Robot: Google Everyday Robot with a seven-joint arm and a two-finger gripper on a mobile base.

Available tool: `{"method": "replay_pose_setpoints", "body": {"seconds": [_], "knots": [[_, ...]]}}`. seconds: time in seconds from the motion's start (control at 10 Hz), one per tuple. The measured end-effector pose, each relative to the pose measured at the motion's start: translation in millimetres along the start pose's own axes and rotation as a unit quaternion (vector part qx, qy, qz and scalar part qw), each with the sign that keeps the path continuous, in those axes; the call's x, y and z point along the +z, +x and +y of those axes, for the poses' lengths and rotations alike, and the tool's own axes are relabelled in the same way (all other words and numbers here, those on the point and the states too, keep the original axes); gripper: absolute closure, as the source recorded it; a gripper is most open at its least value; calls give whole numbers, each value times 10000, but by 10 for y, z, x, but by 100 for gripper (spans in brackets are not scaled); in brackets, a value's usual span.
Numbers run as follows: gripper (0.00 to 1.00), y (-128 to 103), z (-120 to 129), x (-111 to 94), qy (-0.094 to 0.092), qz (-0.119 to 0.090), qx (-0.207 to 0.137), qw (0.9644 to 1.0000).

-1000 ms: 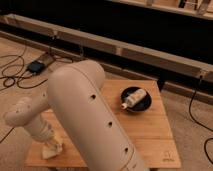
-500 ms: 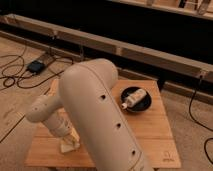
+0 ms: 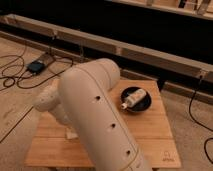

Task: Wipe the white sponge on the table

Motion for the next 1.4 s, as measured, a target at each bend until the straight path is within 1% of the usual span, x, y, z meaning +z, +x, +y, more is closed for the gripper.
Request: {"method": "replay_pose_setpoints", "body": {"seconds": [0.2, 0.4, 0.6, 0.7, 0.8, 1.0, 1.2, 1.3, 1.4], "knots": [[100, 112, -210, -161, 72, 106, 8, 9999], [100, 143, -454, -349, 189, 197, -62, 9996], [100, 92, -664, -493, 293, 254, -207, 9990], [100, 36, -770, -570, 358, 285, -324, 9984], [100, -66, -878, -637, 430, 300, -507, 9973], [100, -232, -947, -653, 483, 277, -757, 9956], [99, -363, -894, -570, 485, 180, -886, 9947], [95, -402, -853, -525, 500, 117, -898, 9946], [84, -435, -801, -480, 609, 15, -868, 9944]]}}
